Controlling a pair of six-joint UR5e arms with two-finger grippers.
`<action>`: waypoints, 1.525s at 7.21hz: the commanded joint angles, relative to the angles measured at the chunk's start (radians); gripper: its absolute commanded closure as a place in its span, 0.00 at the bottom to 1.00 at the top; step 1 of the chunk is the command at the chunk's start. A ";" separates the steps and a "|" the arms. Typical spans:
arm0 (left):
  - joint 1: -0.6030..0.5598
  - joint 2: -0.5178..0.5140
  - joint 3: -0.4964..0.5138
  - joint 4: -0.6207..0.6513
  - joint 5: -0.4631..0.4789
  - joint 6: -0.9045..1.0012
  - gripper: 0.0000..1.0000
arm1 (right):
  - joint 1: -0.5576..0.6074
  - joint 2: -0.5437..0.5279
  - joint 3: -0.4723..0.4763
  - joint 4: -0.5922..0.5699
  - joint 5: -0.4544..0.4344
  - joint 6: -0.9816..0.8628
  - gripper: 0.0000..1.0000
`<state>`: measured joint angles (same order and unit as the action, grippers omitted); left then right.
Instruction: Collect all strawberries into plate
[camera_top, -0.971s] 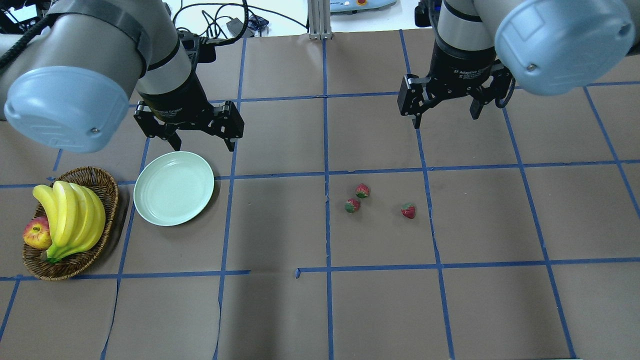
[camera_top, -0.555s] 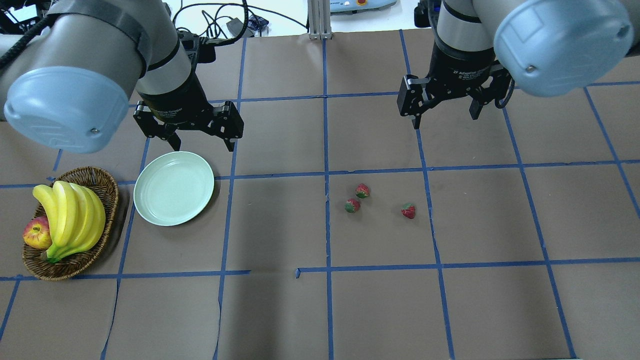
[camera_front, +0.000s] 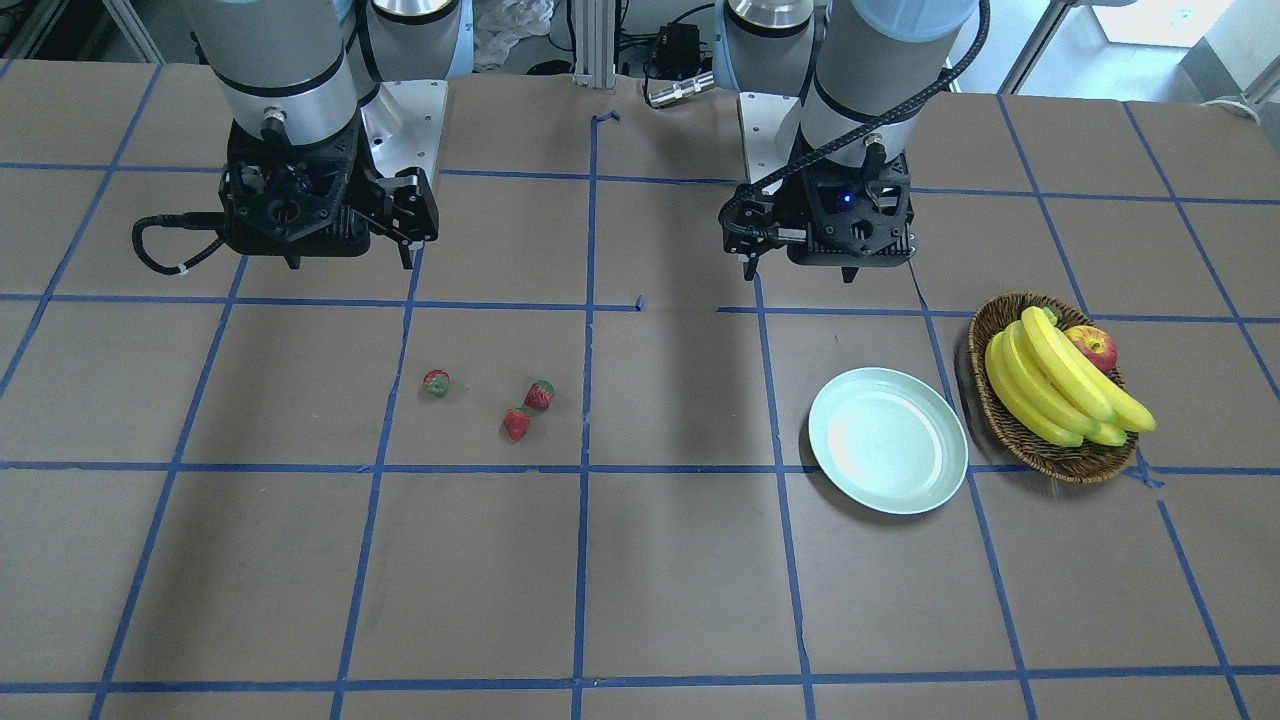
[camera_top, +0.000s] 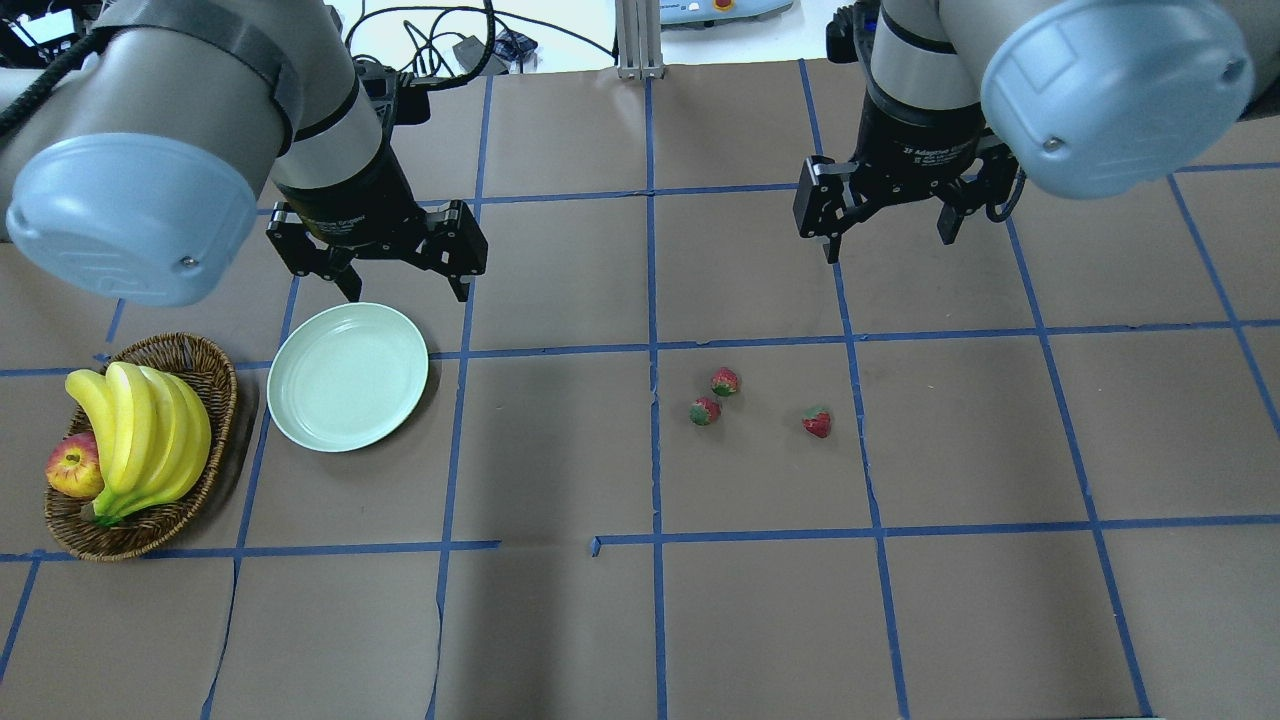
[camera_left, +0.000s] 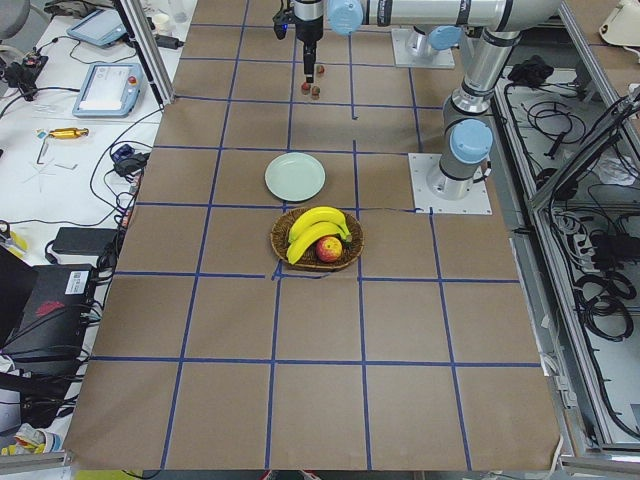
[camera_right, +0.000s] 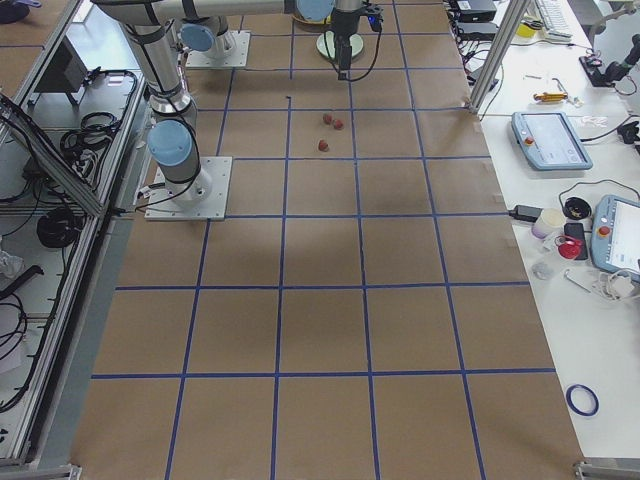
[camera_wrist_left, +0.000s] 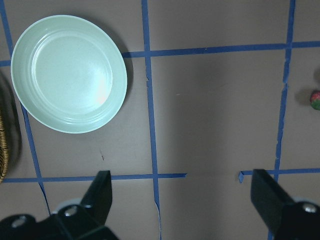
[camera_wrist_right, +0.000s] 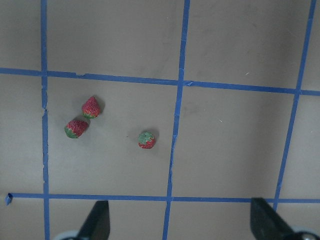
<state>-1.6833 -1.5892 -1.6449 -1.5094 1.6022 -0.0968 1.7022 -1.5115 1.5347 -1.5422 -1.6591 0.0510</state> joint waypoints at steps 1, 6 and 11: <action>-0.001 0.000 0.000 0.000 0.001 -0.007 0.00 | 0.002 0.002 0.001 -0.003 -0.002 0.000 0.00; -0.001 0.000 -0.001 -0.002 0.002 -0.007 0.00 | 0.004 0.010 0.005 0.001 0.004 -0.014 0.00; -0.001 0.000 -0.001 -0.002 0.004 -0.011 0.00 | 0.004 0.010 0.013 0.001 0.015 -0.019 0.00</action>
<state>-1.6843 -1.5892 -1.6459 -1.5109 1.6060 -0.1071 1.7058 -1.5018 1.5439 -1.5419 -1.6477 0.0351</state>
